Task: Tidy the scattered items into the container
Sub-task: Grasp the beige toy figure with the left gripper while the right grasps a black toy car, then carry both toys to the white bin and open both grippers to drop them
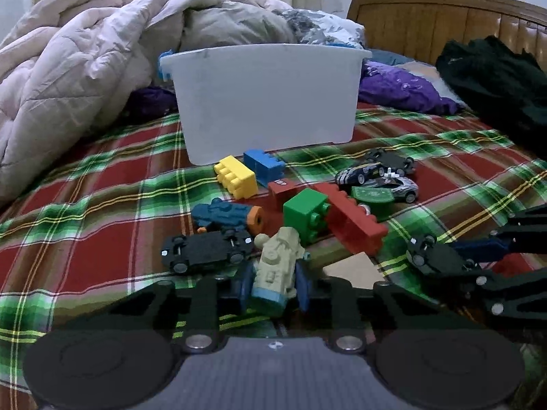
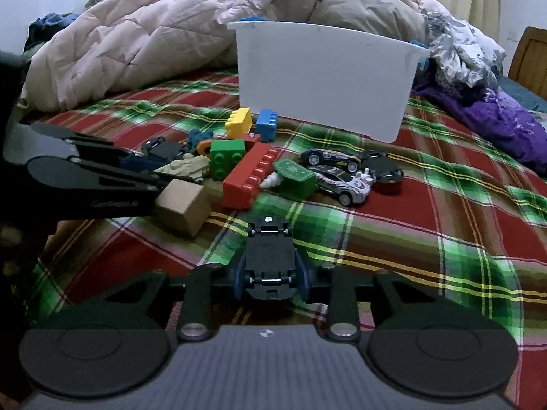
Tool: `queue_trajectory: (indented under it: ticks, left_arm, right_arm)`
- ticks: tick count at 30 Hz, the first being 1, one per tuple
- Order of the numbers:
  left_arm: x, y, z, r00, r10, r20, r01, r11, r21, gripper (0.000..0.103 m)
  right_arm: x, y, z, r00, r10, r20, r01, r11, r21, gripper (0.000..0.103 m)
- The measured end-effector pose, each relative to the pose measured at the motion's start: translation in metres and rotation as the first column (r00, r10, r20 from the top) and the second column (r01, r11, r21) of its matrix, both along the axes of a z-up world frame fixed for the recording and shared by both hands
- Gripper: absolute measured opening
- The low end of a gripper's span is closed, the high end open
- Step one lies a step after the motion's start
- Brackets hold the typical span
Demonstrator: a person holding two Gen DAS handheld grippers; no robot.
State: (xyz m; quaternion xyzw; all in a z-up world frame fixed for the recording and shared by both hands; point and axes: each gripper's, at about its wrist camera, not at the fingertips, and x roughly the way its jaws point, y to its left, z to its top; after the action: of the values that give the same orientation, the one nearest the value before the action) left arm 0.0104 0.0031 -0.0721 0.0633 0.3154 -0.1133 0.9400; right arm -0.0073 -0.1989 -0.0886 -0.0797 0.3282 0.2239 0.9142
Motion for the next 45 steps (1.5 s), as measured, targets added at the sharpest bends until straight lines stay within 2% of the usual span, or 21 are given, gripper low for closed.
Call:
queue_trajectory:
  ticks: [6, 11, 17, 20, 24, 27, 34, 40, 45]
  left_arm:
    - [-0.002, 0.006, 0.005, 1.000, 0.021, 0.016, -0.021, 1.000, -0.012, 0.030]
    - [-0.007, 0.015, 0.024, 0.998, 0.050, 0.048, -0.048, 0.998, -0.041, 0.030]
    - [-0.011, 0.024, 0.044, 0.995, 0.070, 0.067, -0.068, 0.997, -0.032, 0.030]
    - [-0.010, 0.029, 0.060, 0.993, 0.081, 0.082, -0.078, 0.996, -0.041, 0.030]
    - [0.001, 0.033, 0.092, 0.988, 0.092, 0.125, -0.087, 0.995, -0.047, 0.030]
    - [0.016, 0.034, 0.121, 0.983, 0.100, 0.154, -0.093, 0.994, -0.053, 0.030]
    - [0.068, 0.038, 0.176, 0.983, 0.127, 0.133, -0.112, 0.987, -0.117, 0.030]
    - [0.117, 0.030, 0.189, 0.986, 0.134, 0.099, -0.122, 0.985, -0.122, 0.030]
    - [0.163, 0.018, 0.188, 0.991, 0.128, 0.038, -0.122, 0.986, -0.115, 0.030]
  right_arm:
    - [0.005, -0.006, 0.007, 1.000, -0.027, 0.012, 0.026, 0.999, 0.038, 0.034]
    - [0.007, -0.013, 0.015, 0.998, -0.047, 0.042, 0.045, 0.997, 0.067, 0.034]
    - [0.006, -0.019, 0.027, 0.994, -0.050, 0.093, 0.041, 0.995, 0.096, 0.034]
    - [0.007, -0.029, 0.039, 0.992, -0.079, 0.095, 0.064, 0.986, 0.153, 0.034]
    - [0.013, -0.035, 0.067, 0.980, -0.097, 0.172, 0.071, 0.986, 0.151, 0.034]
    - [0.032, -0.037, 0.094, 0.974, -0.101, 0.203, 0.070, 0.985, 0.155, 0.034]
    - [0.093, -0.036, 0.146, 0.965, -0.100, 0.241, 0.062, 0.985, 0.161, 0.034]
    - [0.140, -0.031, 0.164, 0.974, -0.104, 0.200, 0.070, 0.983, 0.168, 0.034]
    - [0.176, -0.023, 0.164, 0.987, -0.111, 0.120, 0.092, 0.983, 0.160, 0.034]
